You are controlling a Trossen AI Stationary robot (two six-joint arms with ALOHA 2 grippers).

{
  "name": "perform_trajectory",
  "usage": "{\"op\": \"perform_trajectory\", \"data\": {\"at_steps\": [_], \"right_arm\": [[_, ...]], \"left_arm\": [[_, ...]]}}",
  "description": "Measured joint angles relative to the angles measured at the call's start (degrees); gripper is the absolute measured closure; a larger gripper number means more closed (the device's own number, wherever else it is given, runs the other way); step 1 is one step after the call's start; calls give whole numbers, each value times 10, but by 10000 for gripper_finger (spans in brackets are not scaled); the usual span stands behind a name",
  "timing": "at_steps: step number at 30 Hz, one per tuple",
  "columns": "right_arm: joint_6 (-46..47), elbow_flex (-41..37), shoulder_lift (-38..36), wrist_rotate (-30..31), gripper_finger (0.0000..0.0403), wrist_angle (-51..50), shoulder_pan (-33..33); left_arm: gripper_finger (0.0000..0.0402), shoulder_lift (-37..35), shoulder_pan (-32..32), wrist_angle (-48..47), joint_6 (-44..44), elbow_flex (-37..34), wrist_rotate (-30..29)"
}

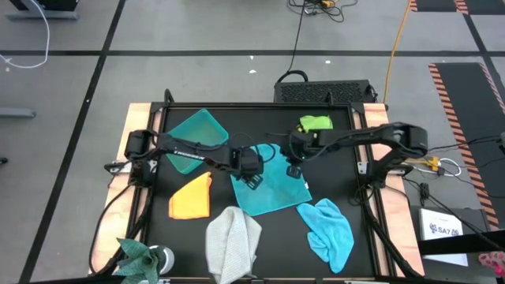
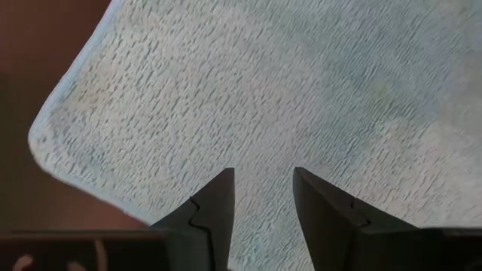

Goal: Fold microfiber towels
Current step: Fold the top blue microfiber towel

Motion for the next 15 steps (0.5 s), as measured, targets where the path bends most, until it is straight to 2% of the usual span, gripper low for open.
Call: {"op": "perform_trajectory", "data": {"at_steps": [7,12,15], "right_arm": [[-11,0,37,3,403,43,-18],[-7,0,53,60,403,58,-28],[-4,0,54,63,403,60,-35]], "left_arm": [[265,0,0,-8,-2,0,0],[265,0,0,-9,-12,0,0],[265,0,0,-9,-15,0,0]]}}
